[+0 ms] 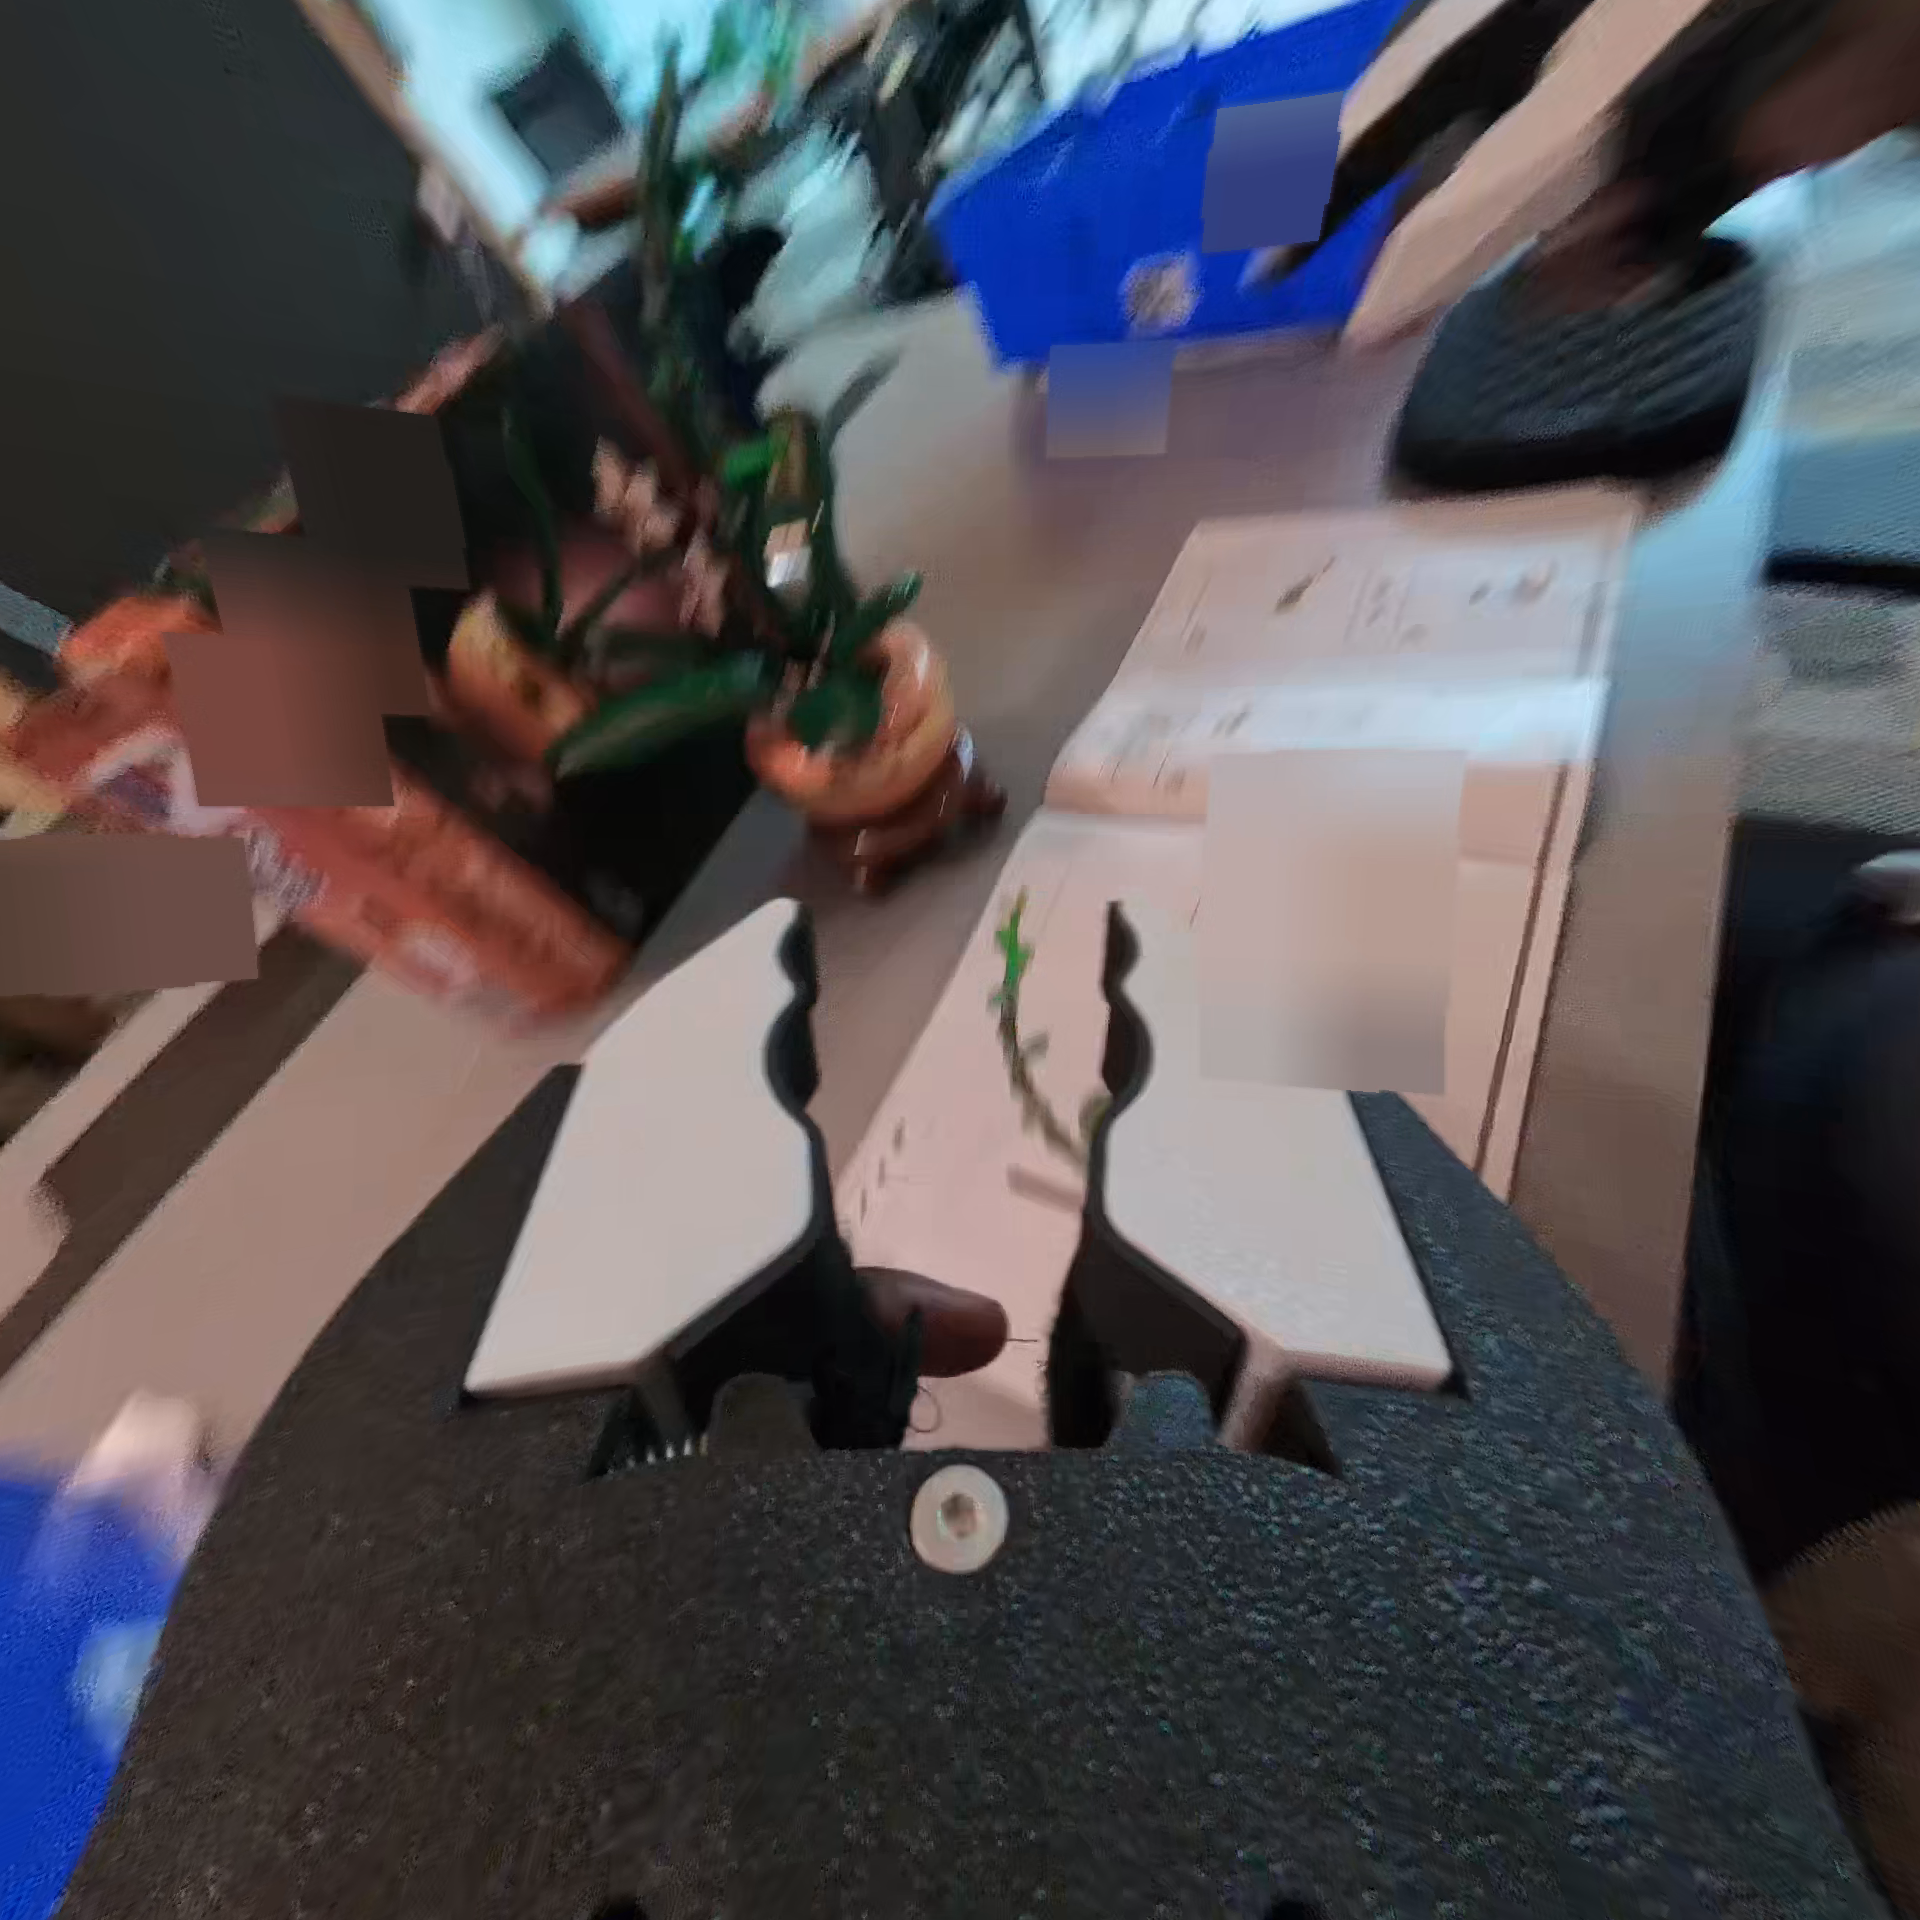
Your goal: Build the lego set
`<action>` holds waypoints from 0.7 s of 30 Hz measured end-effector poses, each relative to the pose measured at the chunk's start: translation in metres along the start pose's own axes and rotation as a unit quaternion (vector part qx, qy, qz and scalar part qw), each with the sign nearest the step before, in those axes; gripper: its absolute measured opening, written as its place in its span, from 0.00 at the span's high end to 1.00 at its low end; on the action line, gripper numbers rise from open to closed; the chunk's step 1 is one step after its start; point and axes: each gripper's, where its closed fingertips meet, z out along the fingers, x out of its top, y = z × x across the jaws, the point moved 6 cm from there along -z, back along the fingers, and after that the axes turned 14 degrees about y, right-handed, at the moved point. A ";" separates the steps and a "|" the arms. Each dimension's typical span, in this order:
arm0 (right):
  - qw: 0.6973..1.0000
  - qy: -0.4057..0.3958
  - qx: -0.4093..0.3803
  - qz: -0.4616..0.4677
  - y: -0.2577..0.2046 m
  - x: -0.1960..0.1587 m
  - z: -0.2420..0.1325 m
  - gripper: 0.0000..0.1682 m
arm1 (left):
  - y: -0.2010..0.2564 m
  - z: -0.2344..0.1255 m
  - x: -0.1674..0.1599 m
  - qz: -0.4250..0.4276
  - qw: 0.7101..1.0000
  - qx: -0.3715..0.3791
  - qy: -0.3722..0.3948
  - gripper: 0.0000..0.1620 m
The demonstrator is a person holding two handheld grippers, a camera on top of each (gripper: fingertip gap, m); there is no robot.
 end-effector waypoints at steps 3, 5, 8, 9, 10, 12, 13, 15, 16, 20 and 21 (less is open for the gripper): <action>0.998 -0.053 -0.021 -0.018 -0.023 -0.021 -0.033 1.00 | 0.016 -0.024 -0.006 -0.004 0.990 0.114 -0.080 1.00; 0.996 -0.079 -0.043 -0.028 -0.032 -0.035 -0.049 1.00 | 0.025 -0.017 0.004 -0.016 0.991 0.111 -0.068 1.00; 0.995 -0.086 -0.032 -0.035 -0.037 -0.045 -0.056 0.99 | 0.038 -0.004 0.015 0.021 0.991 0.130 -0.035 1.00; 0.994 -0.099 -0.031 -0.028 -0.034 -0.047 -0.055 0.98 | 0.042 0.001 0.016 0.035 0.991 0.129 -0.027 1.00; 0.994 -0.101 -0.033 -0.022 -0.031 -0.048 -0.052 0.98 | 0.045 0.007 0.014 0.037 0.991 0.121 -0.030 1.00; 0.995 -0.097 -0.018 -0.015 -0.026 -0.048 -0.041 0.98 | 0.049 0.020 0.003 0.022 0.994 0.087 -0.061 1.00; 0.995 -0.096 -0.010 -0.015 -0.022 -0.049 -0.035 0.98 | 0.050 0.027 -0.004 0.013 0.995 0.072 -0.071 0.99; 0.997 -0.082 -0.005 -0.010 -0.011 -0.051 -0.021 0.98 | 0.048 0.037 -0.018 0.000 0.995 0.053 -0.090 0.98; 0.997 -0.075 0.002 -0.003 -0.006 -0.053 -0.015 0.98 | 0.043 0.041 -0.025 -0.007 0.994 0.056 -0.092 0.97; 0.997 -0.044 0.063 0.006 0.007 -0.043 0.013 0.98 | 0.036 0.058 -0.023 0.012 0.997 -0.068 -0.041 0.90; 0.994 -0.050 0.097 -0.006 0.008 -0.039 0.018 0.98 | 0.038 0.064 -0.016 0.039 0.991 -0.126 -0.017 0.88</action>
